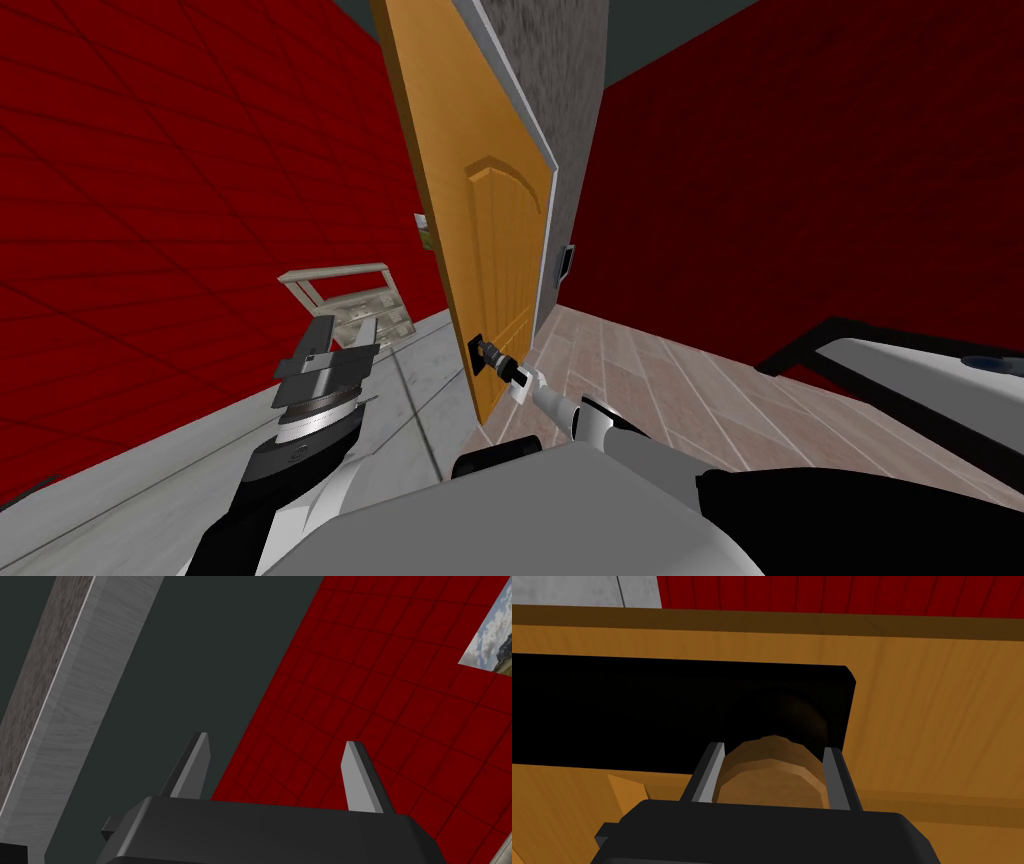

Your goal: Pull the door open

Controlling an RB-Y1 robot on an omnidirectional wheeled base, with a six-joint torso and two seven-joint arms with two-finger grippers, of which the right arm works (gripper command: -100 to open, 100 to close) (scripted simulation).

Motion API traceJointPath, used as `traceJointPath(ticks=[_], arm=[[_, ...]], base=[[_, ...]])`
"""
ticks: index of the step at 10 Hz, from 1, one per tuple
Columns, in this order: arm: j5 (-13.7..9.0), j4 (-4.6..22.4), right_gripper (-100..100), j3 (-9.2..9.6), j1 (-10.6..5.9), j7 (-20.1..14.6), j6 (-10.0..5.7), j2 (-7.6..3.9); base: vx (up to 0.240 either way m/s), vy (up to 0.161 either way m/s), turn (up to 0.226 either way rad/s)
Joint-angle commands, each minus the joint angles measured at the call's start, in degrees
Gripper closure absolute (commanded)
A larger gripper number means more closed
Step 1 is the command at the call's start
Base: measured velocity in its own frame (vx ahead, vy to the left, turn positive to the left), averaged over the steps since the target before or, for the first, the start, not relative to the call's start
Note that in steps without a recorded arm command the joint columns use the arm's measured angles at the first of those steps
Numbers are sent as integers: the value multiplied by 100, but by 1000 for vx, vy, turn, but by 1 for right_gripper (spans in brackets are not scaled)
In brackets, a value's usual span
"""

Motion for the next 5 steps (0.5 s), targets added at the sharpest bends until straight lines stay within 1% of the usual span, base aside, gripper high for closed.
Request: traceJointPath(ticks=[1, 2, 3, 4, 5], arm=[[-8, -5, 100, -22, -11, -6, 0, -12], [-17, 3, 100, 140, -52, -171, -166, -171], [-25, 5, 100, 201, -76, -247, -239, -248], [-32, 7, 100, 270, -103, -330, -320, -332], [-41, 9, 100, 342, -131, -419, -406, -423]], base=[[0, 0, 0], [-18, -6, 38], [-33, -18, 38], [-66, -59, 42], [-83, -98, 76]])
